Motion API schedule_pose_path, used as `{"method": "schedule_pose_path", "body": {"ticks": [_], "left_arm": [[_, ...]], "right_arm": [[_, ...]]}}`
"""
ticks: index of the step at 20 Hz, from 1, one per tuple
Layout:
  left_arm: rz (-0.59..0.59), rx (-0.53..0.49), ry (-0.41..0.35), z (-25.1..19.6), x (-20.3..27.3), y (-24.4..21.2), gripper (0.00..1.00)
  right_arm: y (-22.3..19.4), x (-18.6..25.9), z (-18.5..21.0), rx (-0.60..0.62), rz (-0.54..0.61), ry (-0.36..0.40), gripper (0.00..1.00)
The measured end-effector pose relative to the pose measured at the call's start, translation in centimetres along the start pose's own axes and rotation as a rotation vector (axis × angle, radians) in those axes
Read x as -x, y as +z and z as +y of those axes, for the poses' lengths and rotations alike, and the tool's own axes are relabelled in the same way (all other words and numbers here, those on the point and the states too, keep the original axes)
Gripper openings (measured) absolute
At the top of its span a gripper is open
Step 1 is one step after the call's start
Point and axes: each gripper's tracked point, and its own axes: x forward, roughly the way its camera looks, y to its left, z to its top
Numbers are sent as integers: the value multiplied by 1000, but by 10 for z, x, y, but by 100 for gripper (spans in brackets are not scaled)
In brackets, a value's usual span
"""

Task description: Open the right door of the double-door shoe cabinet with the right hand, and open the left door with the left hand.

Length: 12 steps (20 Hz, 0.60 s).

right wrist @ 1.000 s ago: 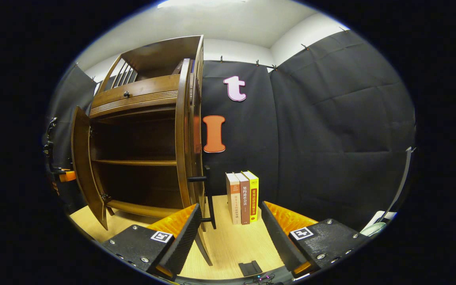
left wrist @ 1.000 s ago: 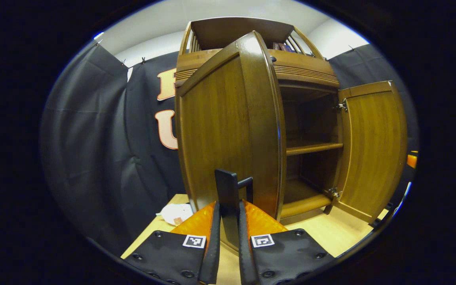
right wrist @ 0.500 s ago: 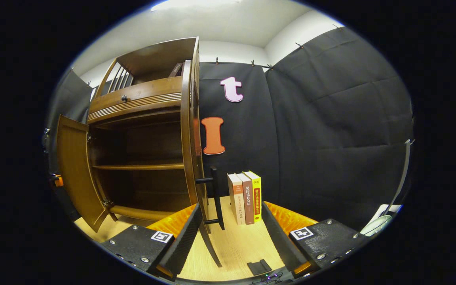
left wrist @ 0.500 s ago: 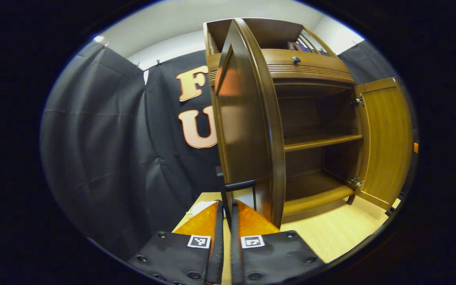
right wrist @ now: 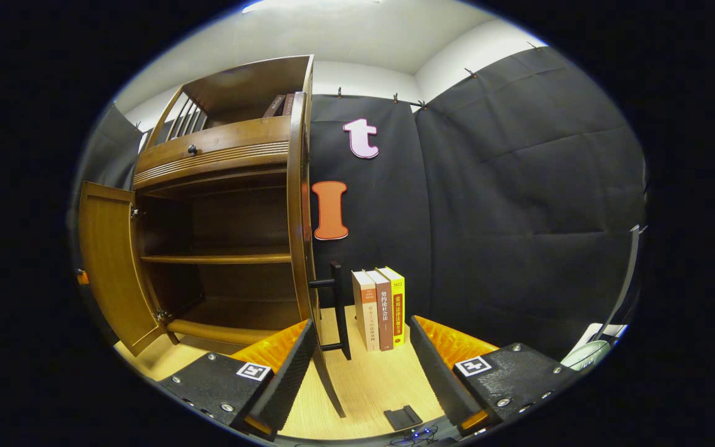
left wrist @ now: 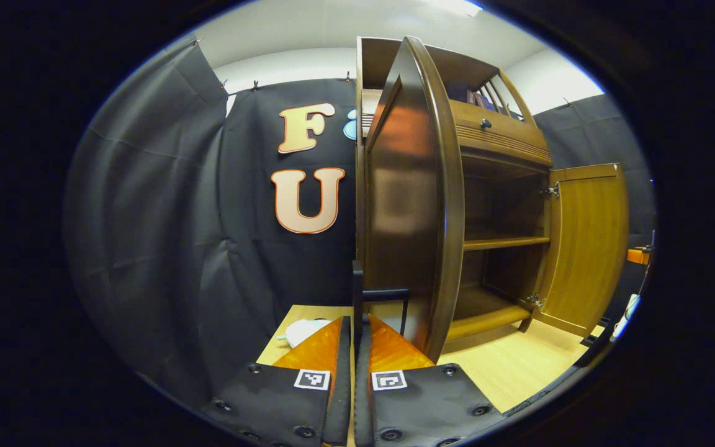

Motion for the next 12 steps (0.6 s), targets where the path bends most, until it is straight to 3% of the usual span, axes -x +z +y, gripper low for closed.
{"method": "schedule_pose_path", "body": {"ticks": [3,4,6,7,9,12], "left_arm": [[-26,4,-90,15,-2,3,10],[-33,14,-112,23,-1,3,2],[-36,45,-159,30,-4,2,2],[-35,54,-175,32,-4,1,4],[-48,64,-203,33,-3,1,22],[-46,80,-200,33,2,-1,22]], "right_arm": [[3,3,3,1,-5,-7,92],[3,3,4,-1,-2,-9,92],[4,6,5,-4,2,-15,92],[5,6,6,-3,2,-18,92],[6,9,8,4,2,-22,92],[9,10,10,20,3,-26,92]]}}
